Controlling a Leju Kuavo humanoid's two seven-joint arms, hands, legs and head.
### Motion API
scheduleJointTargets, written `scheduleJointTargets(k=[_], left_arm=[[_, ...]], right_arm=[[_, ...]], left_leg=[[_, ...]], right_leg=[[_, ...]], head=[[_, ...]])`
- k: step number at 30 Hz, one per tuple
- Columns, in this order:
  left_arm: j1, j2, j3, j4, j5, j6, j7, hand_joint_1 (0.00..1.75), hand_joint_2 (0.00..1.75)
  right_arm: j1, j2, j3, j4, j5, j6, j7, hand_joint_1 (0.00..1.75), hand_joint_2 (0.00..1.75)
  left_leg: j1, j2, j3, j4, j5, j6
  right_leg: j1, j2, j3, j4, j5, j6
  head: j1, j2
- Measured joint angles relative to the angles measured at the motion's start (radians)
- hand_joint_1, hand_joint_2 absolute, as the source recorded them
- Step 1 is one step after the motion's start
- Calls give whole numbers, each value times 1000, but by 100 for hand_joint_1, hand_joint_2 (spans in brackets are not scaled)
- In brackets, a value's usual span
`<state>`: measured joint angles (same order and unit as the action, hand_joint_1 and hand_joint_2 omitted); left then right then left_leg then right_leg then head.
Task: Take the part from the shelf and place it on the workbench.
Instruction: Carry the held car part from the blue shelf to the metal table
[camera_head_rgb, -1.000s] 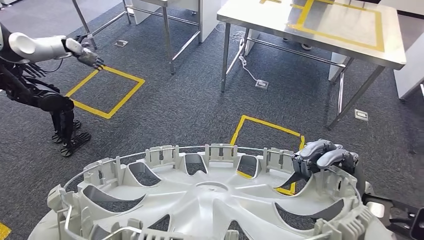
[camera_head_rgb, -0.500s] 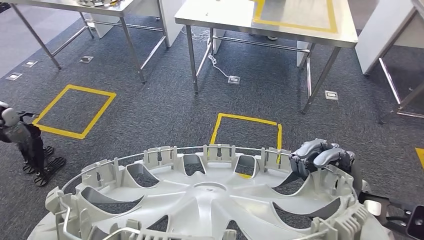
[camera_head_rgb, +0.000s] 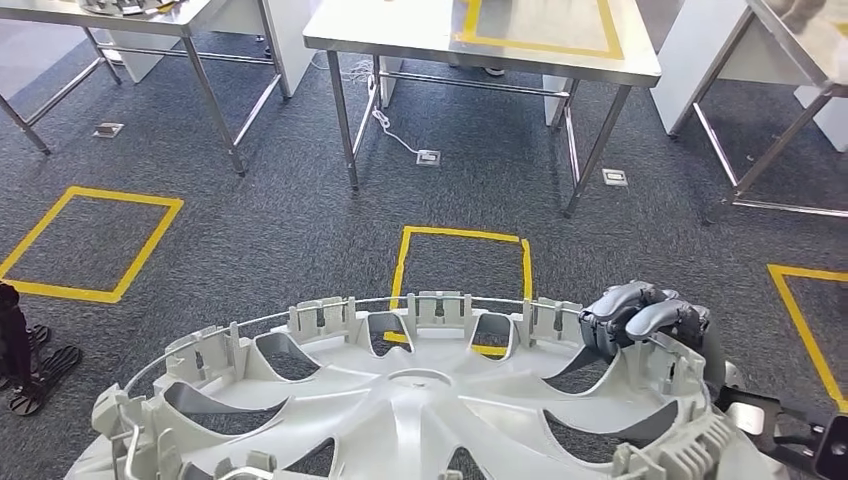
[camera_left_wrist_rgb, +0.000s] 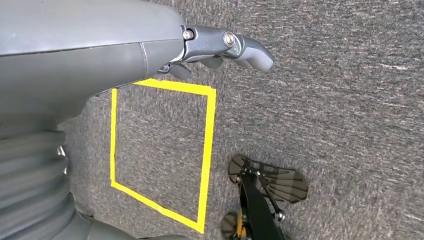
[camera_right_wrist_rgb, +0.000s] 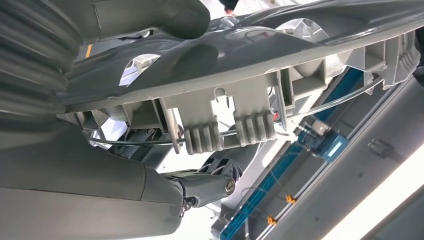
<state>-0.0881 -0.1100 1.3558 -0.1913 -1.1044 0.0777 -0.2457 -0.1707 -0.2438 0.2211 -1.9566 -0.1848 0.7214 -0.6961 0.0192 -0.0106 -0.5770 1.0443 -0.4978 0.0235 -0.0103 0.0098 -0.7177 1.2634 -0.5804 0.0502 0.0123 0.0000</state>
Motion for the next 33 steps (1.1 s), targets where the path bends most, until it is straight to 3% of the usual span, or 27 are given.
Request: scheduleJointTargets(k=[1, 2, 3, 5, 6, 7, 9, 11, 13, 15, 16, 17, 18, 20, 22, 27, 29, 31, 32, 33], left_arm=[[1, 0, 0, 0, 0, 0, 0, 0, 175], [1, 0, 0, 0, 0, 0, 1, 0, 175], [1, 0, 0, 0, 0, 0, 1, 0, 175], [-1, -1, 0, -1, 0, 0, 1, 0, 175], [-1, -2, 0, -1, 0, 0, 1, 0, 175], [-2, -2, 0, -1, 0, 0, 1, 0, 175], [-2, -2, 0, -1, 0, 0, 1, 0, 175], [-3, -1, 0, -1, 0, 0, 1, 0, 175], [-4, 0, 0, -2, 0, -1, 1, 0, 175], [-2, 0, 0, -1, 0, -1, 1, 0, 175], [-1, 1, 0, -1, 0, -2, 2, 0, 175], [0, 2, 0, -2, 0, -2, 2, 0, 175], [1, 3, 0, -2, 0, -3, 2, 0, 175], [1, 5, 0, -2, 0, -5, 2, 0, 175], [0, 5, 0, -2, 0, -6, 2, 0, 175], [-1, 3, 0, -2, 0, -6, 1, 0, 175], [-3, 3, -1, -2, 0, -7, 1, 0, 175], [-3, 4, -1, -2, 0, -7, 1, 0, 175], [-2, 4, -1, -2, 0, -7, 1, 0, 175], [-2, 3, -1, -2, 0, -7, 1, 0, 175]], right_arm=[[0, 0, -1, 0, 0, 0, 0, 175, 175], [1, 0, -1, 0, 1, 0, 0, 175, 175], [1, 0, -2, 0, 2, 0, 0, 175, 175], [0, 0, -3, 0, 3, 0, 0, 175, 175], [-1, 0, -4, 0, 3, -1, 0, 175, 175], [-1, 0, -4, 0, 3, -1, 0, 175, 175], [-1, 0, -6, 0, 4, -3, 0, 175, 175], [-1, 1, -8, -1, 5, -3, 0, 175, 175], [-2, 3, -8, -1, 6, -4, 0, 175, 175], [-1, 8, -8, -1, 7, -6, -1, 175, 175], [0, 10, -8, -1, 10, -8, 0, 175, 175], [1, 11, -8, -1, 12, -10, 0, 175, 175], [2, 12, -8, -1, 14, -11, 0, 175, 175], [2, 15, -8, -1, 17, -14, 0, 175, 175], [2, 17, -8, -1, 18, -15, 0, 175, 175], [1, 18, -8, -2, 19, -15, 0, 175, 175], [1, 18, -8, -2, 20, -16, 0, 175, 175], [4, 19, -8, -2, 22, -17, 0, 175, 175], [7, 19, -8, -2, 24, -17, 0, 175, 175], [9, 19, -8, -2, 27, -17, 0, 175, 175]], left_leg=[[0, 5, 0, 0, -2, 0], [0, 9, 2, 0, -3, 0], [-1, 13, 5, 0, -5, -2], [-1, 17, 12, 0, -10, -6], [-2, 19, 15, 0, -13, -10], [-3, 20, 16, 0, -16, -15], [-3, 22, 20, -5, -19, -27], [-3, 24, 23, 0, -26, -37], [-3, 22, -7, 70, -61, -45], [-3, 19, -79, 199, -111, -51], [-3, 19, -111, 248, -121, -54], [-3, 19, -127, 263, -111, -56], [-2, 18, -123, 237, -81, -57], [-1, 17, -75, 111, -4, -56], [-1, 15, -34, 19, 29, -47], [0, 14, -20, -1, 19, -14], [3, 15, -12, -2, 13, -6], [2, 16, -7, -2, 6, -3], [2, 15, -3, -2, 2, -3], [2, 15, 2, -2, -2, -4]], right_leg=[[-1, -2, -22, 39, -7, 1], [-1, -3, -26, 42, 4, 1], [0, -4, -9, 4, 33, -2], [4, -11, 62, -137, 98, -14], [8, -15, 91, -195, 116, -21], [13, -18, 107, -228, 122, -27], [18, -17, 112, -240, 117, -36], [12, -13, 123, -252, 120, -47], [5, -12, 138, -263, 120, -58], [6, -10, 146, -263, 112, -65], [6, -8, 149, -262, 108, -66], [6, -6, 153, -261, 103, -65], [5, -3, 158, -258, 98, -63], [4, 1, 169, -252, 84, -55], [8, 5, 173, -244, 71, -44], [6, 4, 169, -219, 46, -18], [3, 0, 114, -113, 1, -8], [0, -3, 31, 16, -36, -2], [-1, -3, 6, 42, -30, -2], [-1, -3, 1, 31, -4, -3]], head=[[0, 0], [1, 0], [1, 0], [2, 0], [2, 0], [3, 0], [3, 0], [2, 0], [-4, 0], [-10, 0], [-11, 0], [-12, 0], [-13, 0], [-15, 0], [-16, 0], [-12, 0], [-6, 0], [-2, 0], [-1, 0], [-1, 0]])
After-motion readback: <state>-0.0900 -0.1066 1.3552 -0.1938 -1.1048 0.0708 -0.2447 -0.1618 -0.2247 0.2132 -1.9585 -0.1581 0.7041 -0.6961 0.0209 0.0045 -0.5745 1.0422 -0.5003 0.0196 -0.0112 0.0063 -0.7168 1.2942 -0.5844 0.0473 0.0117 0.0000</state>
